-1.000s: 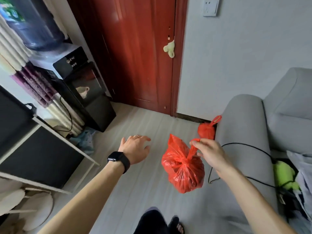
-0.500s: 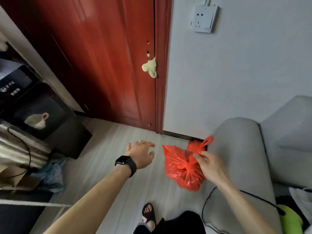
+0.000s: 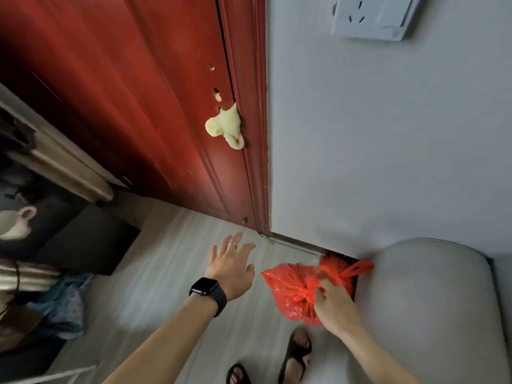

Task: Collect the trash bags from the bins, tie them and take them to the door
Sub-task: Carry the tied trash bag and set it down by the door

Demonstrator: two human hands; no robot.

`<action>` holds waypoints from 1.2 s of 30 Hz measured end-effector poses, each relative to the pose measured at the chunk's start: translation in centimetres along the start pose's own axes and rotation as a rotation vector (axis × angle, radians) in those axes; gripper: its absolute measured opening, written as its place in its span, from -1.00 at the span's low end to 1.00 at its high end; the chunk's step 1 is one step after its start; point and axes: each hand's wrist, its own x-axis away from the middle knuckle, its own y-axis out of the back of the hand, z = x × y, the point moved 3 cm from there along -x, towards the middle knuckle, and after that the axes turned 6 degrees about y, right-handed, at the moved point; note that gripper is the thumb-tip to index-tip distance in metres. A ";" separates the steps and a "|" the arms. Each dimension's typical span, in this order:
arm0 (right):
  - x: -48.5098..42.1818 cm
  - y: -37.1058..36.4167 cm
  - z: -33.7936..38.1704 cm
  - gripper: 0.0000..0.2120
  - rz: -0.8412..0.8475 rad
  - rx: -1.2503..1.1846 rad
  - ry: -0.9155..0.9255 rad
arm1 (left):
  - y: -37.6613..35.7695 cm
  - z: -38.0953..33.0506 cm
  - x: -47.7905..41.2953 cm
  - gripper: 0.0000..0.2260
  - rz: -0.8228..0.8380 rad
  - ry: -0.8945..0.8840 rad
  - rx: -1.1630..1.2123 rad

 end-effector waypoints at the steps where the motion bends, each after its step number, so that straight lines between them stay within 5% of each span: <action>1: -1.9 -0.5 -0.5 -0.67 0.045 0.045 0.001 | -0.2 -0.2 -1.9 -0.52 -0.026 0.001 -0.008; 8: -15.4 -5.9 -4.4 -0.77 0.190 0.063 0.038 | -4.3 -1.2 -16.2 -0.36 -0.272 -0.021 0.028; 12: -20.9 -8.2 -5.2 -0.56 0.068 0.090 0.117 | -8.0 -1.5 -22.4 -0.26 -0.361 -0.126 -0.065; 20: -28.4 -11.9 -6.3 -0.58 -0.060 0.205 0.236 | -14.0 -1.5 -28.7 -0.19 -0.409 -0.207 -0.221; 36: -32.1 -12.9 -19.4 -0.61 -0.271 0.061 -0.164 | -17.9 -3.4 -31.3 -0.07 -0.510 -0.048 -0.231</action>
